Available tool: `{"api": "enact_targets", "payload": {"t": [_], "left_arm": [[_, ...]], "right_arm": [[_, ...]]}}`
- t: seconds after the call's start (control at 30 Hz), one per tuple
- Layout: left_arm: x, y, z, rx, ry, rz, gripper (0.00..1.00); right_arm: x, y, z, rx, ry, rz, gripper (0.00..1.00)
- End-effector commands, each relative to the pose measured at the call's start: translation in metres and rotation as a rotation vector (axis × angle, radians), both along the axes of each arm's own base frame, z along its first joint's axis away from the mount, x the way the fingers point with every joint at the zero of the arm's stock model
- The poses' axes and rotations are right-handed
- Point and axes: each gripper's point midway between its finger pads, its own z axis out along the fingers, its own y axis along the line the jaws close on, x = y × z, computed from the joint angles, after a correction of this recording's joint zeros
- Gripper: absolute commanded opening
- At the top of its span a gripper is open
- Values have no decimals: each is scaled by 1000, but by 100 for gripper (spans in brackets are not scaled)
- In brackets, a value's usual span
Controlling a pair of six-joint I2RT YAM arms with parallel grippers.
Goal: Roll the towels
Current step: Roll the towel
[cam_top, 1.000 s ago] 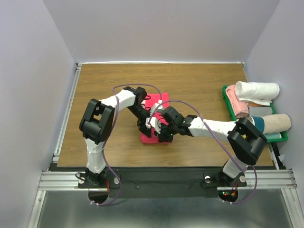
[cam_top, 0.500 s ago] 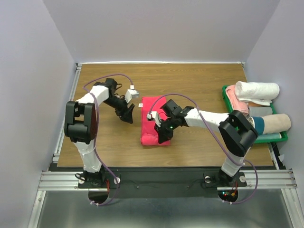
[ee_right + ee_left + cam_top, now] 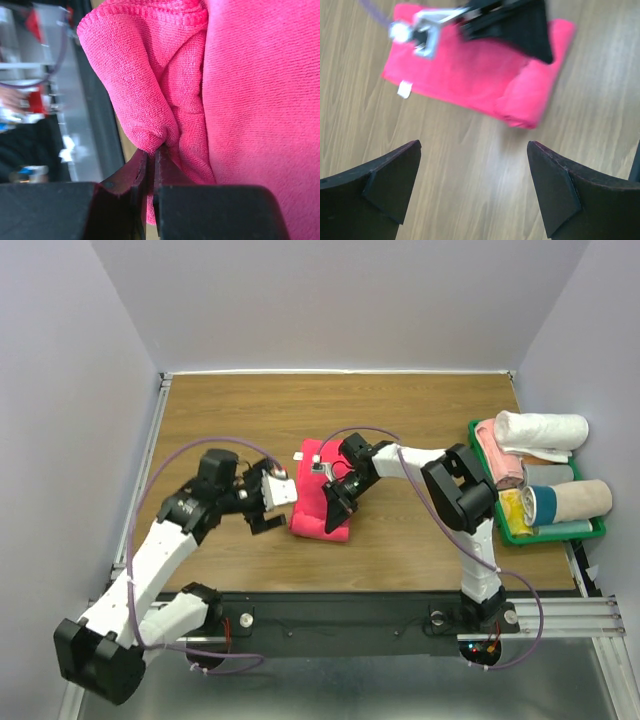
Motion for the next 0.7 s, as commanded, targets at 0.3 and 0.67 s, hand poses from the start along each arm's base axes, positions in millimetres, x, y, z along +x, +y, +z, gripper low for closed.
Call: {"api": "enact_targets", "payload": {"t": [0.3,0.67], "left_arm": [[-39,-73,-58,167,-340,-258,99],[-27,-93,-108,258,-407,-305,82]], "right_arm": [[18,-10,-32,-25,289,-87,1],[27,-16,-64,-104,291,-95,1]]}}
